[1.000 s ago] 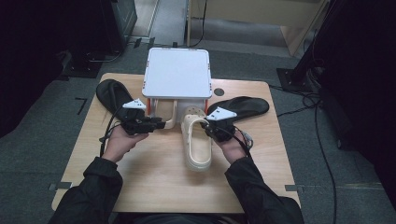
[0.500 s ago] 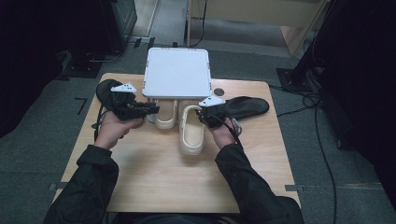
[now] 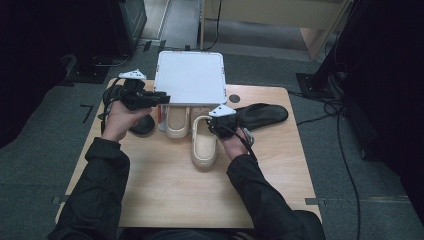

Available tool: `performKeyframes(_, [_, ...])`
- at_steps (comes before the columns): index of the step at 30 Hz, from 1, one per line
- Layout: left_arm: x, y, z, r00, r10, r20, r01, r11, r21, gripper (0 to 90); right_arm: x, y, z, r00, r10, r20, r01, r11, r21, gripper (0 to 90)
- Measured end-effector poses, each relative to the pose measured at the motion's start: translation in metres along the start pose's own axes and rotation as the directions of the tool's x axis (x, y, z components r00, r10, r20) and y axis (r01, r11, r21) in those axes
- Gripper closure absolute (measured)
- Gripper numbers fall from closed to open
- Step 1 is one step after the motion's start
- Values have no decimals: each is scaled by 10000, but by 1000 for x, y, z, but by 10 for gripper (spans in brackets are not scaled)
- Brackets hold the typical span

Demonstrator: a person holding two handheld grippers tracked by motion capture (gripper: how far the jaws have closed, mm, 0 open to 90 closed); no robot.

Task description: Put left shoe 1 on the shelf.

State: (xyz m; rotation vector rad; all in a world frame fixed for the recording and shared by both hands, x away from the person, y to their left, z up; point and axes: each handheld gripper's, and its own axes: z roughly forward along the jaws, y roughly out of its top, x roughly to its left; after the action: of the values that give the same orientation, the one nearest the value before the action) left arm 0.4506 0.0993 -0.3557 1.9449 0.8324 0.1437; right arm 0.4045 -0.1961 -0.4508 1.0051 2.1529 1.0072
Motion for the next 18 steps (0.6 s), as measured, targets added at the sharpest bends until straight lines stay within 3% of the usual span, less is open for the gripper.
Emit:
performKeyframes(7, [8, -3, 7, 9997, -132, -194, 135, 9998, 154, 682, -4, -1, -5, 9950, 600, -799, -595, 9982, 83, 609])
performKeyframes(12, [9, -4, 7, 9996, -127, -242, 129, 9999, 68, 690, -10, 2, -19, 9834, 1190, -1366, -1192, 9928, 67, 543])
performKeyframes(18, [10, -4, 8, 9993, -98, -350, 98, 10000, -16, 706, -11, -2, -45, 9731, 1443, -1797, -1512, 9882, -255, 582])
